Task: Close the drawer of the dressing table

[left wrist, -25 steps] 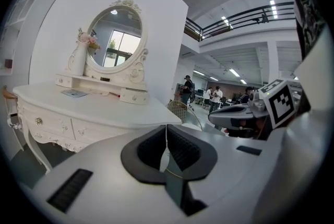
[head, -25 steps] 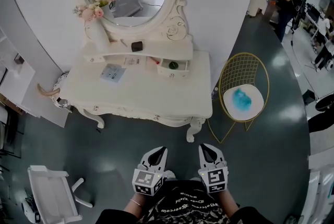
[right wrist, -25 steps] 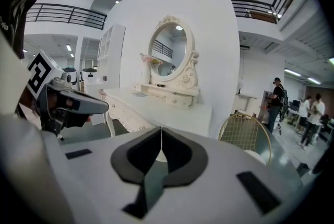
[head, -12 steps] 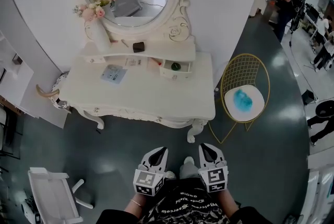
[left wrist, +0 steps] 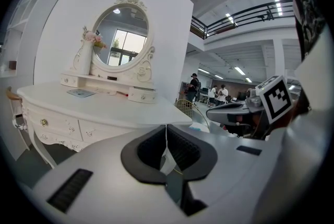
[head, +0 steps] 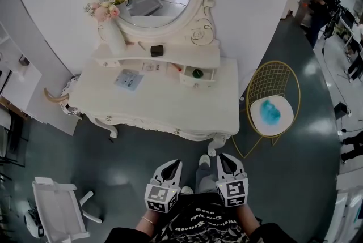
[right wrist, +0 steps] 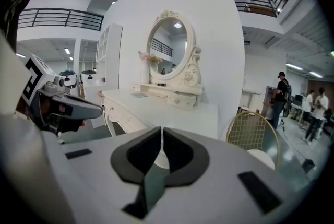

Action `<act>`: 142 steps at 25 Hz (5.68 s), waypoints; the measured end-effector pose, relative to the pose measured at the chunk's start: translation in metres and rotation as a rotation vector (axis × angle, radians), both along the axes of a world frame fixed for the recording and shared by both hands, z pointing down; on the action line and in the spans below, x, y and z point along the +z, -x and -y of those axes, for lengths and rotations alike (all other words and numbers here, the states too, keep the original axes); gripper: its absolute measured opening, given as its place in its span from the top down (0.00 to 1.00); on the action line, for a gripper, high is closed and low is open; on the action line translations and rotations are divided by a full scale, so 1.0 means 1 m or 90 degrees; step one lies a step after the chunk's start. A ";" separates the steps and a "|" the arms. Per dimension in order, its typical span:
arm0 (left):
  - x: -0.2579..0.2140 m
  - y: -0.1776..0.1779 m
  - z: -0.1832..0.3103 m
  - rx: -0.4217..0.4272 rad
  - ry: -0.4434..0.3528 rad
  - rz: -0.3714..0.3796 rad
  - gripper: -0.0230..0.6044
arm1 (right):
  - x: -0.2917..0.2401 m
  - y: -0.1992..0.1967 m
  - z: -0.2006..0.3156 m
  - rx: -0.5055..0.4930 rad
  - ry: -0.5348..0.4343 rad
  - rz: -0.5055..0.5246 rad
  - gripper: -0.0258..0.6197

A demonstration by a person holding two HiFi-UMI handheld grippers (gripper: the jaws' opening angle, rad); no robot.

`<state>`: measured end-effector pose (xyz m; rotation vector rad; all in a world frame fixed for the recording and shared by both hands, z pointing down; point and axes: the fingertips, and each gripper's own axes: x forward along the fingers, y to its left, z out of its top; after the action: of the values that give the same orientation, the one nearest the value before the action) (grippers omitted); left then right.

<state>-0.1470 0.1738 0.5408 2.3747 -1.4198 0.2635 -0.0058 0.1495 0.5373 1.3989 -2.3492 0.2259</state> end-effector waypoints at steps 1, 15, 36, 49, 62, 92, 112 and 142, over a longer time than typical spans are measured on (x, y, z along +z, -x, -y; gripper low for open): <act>0.001 0.000 0.003 -0.002 0.001 0.001 0.93 | 0.000 0.000 0.004 -0.002 0.000 0.001 0.94; 0.004 -0.023 0.074 -0.031 0.019 0.019 0.93 | 0.001 -0.029 0.077 -0.006 0.008 0.016 0.94; 0.011 -0.048 0.192 -0.081 0.062 0.042 0.93 | -0.001 -0.037 0.184 -0.075 0.007 0.030 0.94; 0.017 -0.049 0.245 -0.125 0.075 0.057 0.93 | 0.001 -0.043 0.224 -0.123 0.003 0.042 0.94; 0.019 -0.037 0.293 -0.138 0.073 0.072 0.77 | 0.000 -0.047 0.226 -0.125 0.010 0.038 0.94; 0.047 -0.051 0.346 -0.089 0.119 0.108 0.66 | -0.004 -0.051 0.240 -0.060 0.005 0.031 0.94; 0.053 -0.052 0.354 -0.104 0.139 0.109 0.80 | 0.000 -0.063 0.250 -0.047 0.009 0.034 0.94; 0.048 -0.050 0.355 -0.122 0.146 0.072 0.80 | 0.001 -0.056 0.248 -0.060 0.011 0.027 0.94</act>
<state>-0.0965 -0.1817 0.5886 2.0538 -1.5629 0.4876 0.0498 -0.0982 0.5385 1.2831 -2.4351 0.2499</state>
